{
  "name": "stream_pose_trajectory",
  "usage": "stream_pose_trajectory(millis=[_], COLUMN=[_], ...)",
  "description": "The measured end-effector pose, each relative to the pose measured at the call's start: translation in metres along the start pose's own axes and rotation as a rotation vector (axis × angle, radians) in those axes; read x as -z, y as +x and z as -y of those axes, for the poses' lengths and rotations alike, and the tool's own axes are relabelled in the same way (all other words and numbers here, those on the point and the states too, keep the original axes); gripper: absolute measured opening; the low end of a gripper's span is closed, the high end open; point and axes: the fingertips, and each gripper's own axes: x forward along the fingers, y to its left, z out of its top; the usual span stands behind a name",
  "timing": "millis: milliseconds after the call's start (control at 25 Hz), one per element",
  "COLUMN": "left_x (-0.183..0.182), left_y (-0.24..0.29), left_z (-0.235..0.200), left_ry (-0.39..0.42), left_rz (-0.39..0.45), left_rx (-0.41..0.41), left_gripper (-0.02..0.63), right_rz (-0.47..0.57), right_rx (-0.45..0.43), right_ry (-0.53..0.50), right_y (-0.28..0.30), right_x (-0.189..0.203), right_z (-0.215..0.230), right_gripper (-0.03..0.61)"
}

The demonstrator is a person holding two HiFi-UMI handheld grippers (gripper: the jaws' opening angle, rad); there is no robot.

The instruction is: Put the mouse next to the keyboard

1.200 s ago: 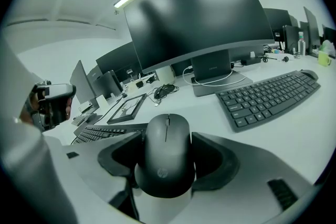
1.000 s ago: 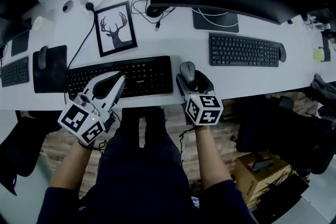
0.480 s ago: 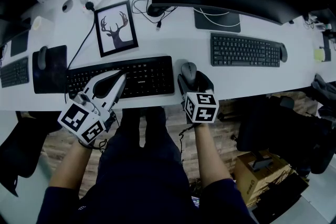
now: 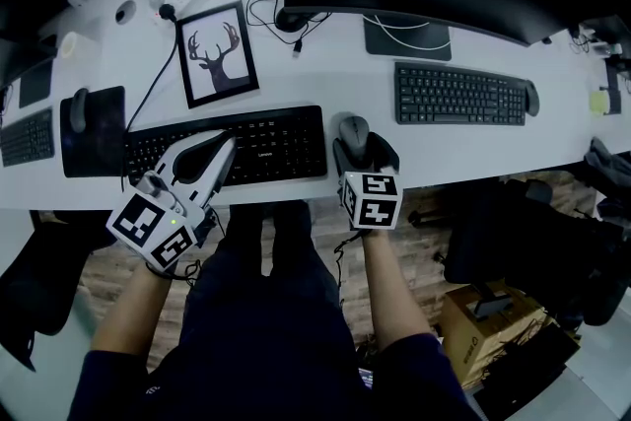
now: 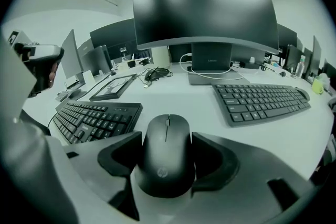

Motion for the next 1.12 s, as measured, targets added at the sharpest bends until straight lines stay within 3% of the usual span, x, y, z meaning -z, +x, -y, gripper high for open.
stream_pose_trajectory(millis=[1120], left_x=[-0.0079], left_y=[0.0006], left_z=[-0.0033], left_ry=[0.005], left_rz=[0.007], left_rx=[0.001], left_gripper=[0.031], right_rz=[-0.023], right_rx=[0.049], right_ry=[-0.055], right_y=[0.0080], right_x=[0.0015], right_z=[0.0017], right_gripper=[0.307])
